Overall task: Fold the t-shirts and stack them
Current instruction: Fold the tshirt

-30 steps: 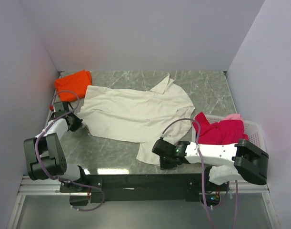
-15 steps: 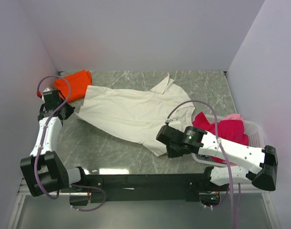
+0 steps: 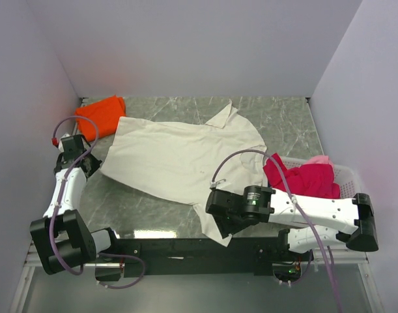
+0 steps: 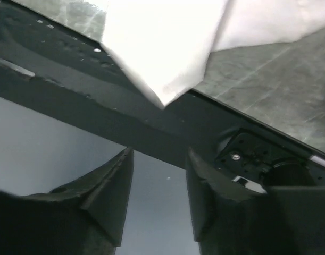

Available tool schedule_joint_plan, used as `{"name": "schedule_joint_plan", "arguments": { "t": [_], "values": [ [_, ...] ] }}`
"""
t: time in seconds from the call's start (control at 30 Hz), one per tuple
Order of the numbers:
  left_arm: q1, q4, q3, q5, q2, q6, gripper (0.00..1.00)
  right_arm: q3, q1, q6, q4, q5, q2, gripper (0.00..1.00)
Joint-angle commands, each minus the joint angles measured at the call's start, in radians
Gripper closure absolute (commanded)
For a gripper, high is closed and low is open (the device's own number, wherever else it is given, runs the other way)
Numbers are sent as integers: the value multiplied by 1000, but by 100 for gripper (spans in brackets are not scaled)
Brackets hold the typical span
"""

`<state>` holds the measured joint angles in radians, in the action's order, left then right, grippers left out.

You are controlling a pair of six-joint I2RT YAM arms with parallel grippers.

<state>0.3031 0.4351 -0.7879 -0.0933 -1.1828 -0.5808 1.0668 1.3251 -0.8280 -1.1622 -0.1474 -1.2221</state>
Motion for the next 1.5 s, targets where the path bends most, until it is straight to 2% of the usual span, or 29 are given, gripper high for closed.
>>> {"name": "schedule_joint_plan", "arguments": {
  "t": [0.0, 0.07, 0.13, 0.27, 0.37, 0.7, 0.97, 1.17, 1.27, 1.33, 1.43, 1.47],
  "values": [
    [8, -45, -1, -26, -23, 50, 99, -37, 11, -98, 38, -3, 91, 41],
    [8, -59, 1, -17, -32, 56, 99, -108, -1, -181, 65, -15, 154, 37],
    [8, -68, 3, -10, -38, 59, 99, -178, -19, -242, 165, 20, 182, 37],
    [8, -76, 12, 12, -52, 65, 99, -371, -30, -333, 309, 63, 185, 39],
    [7, -84, 27, 38, -52, 61, 99, -445, -33, -359, 393, 69, 170, 41],
    [8, -104, 30, 76, -66, 55, 99, -473, -32, -344, 529, 43, 73, 42],
    [7, -104, 30, 73, -57, 55, 99, -443, -27, -358, 498, 71, -62, 46],
    [8, -107, 30, 78, -60, 53, 99, -438, -24, -381, 466, 80, -79, 48],
    [8, -107, 29, 79, -64, 53, 99, -462, -23, -396, 481, 107, -77, 52],
    [8, -108, 29, 79, -64, 53, 99, -476, -24, -407, 499, 118, -65, 59],
    [7, -107, 30, 79, -64, 52, 99, -505, -24, -419, 512, 127, -19, 77],
    [8, -107, 32, 81, -64, 50, 99, -508, -23, -422, 509, 127, -8, 87]
  ]
}}
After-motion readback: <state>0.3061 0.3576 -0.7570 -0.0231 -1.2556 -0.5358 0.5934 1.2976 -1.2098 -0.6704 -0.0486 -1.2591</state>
